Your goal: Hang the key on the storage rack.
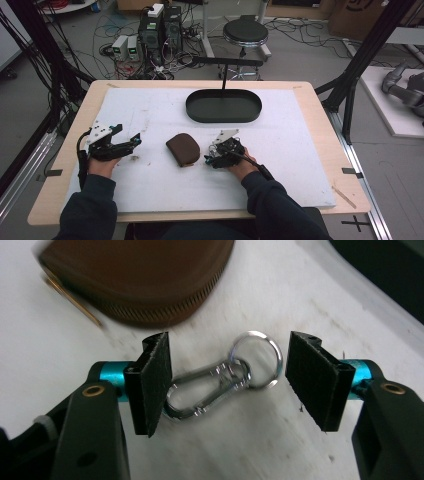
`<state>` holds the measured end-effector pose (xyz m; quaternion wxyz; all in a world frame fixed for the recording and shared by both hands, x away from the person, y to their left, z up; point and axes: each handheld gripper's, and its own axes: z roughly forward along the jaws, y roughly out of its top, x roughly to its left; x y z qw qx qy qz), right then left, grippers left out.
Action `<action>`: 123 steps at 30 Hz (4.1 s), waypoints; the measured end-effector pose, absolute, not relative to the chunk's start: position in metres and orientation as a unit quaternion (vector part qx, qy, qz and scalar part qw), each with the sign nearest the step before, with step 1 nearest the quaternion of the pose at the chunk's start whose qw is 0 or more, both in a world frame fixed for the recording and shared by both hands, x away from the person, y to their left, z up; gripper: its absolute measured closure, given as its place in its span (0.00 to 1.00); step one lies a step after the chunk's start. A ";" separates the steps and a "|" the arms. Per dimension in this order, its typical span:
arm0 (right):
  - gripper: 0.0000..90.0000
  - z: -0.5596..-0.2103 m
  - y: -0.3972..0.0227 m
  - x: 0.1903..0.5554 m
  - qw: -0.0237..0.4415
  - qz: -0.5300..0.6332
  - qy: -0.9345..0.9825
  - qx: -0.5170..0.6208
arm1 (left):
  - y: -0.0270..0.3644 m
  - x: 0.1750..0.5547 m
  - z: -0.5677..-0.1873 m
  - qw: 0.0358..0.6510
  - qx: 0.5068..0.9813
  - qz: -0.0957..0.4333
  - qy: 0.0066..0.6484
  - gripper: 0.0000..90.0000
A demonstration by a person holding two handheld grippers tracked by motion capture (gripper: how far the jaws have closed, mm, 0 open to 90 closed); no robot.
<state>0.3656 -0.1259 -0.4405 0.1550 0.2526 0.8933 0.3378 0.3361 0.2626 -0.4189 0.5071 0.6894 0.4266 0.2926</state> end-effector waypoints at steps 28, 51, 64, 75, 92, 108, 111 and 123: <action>0.51 -0.435 -0.154 0.381 0.173 0.321 0.884 0.292 | 0.262 0.337 -0.420 0.505 0.693 0.289 0.427 0.25; 0.80 -0.430 -0.170 0.385 0.138 0.322 0.890 0.293 | 0.263 0.337 -0.420 0.503 0.693 0.288 0.429 0.25; 0.95 -0.430 -0.170 0.384 0.128 0.300 0.904 0.277 | 0.263 0.337 -0.420 0.501 0.695 0.286 0.429 0.25; 0.99 -0.427 -0.176 0.386 0.130 0.294 0.900 0.296 | 0.263 0.338 -0.421 0.500 0.696 0.285 0.430 0.25; 1.00 -0.400 -0.189 0.384 0.167 0.355 0.876 0.280 | 0.263 0.339 -0.422 0.499 0.697 0.280 0.432 0.26; 1.00 -0.333 -0.229 0.443 0.246 0.399 0.827 0.311 | 0.264 0.340 -0.423 0.499 0.696 0.278 0.434 0.26; 1.00 -0.320 -0.235 0.462 0.257 0.401 0.821 0.316 | 0.264 0.340 -0.423 0.499 0.697 0.278 0.433 0.26; 1.00 -0.309 -0.266 0.513 0.275 0.436 0.775 0.365 | 0.264 0.341 -0.424 0.499 0.697 0.276 0.435 0.26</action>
